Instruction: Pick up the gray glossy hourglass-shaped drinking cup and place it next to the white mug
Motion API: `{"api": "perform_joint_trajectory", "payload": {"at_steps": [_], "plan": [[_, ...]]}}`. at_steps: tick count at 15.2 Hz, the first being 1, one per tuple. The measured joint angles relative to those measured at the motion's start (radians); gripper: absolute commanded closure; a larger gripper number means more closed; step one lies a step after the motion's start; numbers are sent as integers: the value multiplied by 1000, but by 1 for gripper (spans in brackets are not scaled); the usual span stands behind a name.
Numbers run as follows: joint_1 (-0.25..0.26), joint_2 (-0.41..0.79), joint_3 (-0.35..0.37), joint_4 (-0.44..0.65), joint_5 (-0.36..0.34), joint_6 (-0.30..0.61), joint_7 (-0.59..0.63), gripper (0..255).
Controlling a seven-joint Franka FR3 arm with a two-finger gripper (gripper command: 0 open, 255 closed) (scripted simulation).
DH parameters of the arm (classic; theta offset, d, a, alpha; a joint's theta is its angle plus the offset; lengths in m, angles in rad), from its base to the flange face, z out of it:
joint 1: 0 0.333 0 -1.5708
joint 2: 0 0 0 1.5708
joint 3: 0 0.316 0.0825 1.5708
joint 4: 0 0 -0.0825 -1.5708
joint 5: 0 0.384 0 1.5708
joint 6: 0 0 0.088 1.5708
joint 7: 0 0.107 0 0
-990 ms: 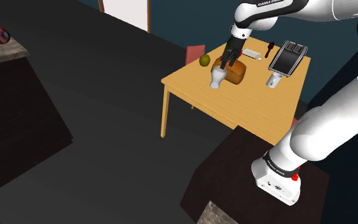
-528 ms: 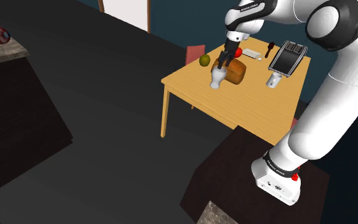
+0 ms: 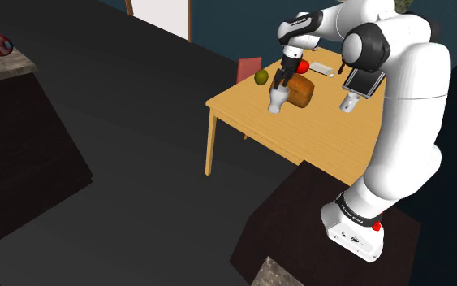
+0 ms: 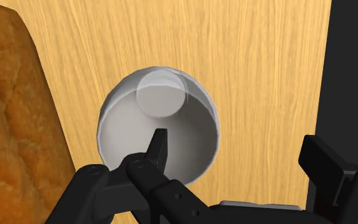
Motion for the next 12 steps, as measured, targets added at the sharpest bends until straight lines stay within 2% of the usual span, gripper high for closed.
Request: {"api": "perform_joint_trajectory", "payload": {"at_steps": [4, 12], "plan": [[-16, 58, 12, 39, 19, 12, -12, 0], [-14, 76, 19, 6, 30, 61, -21, 0]]}}
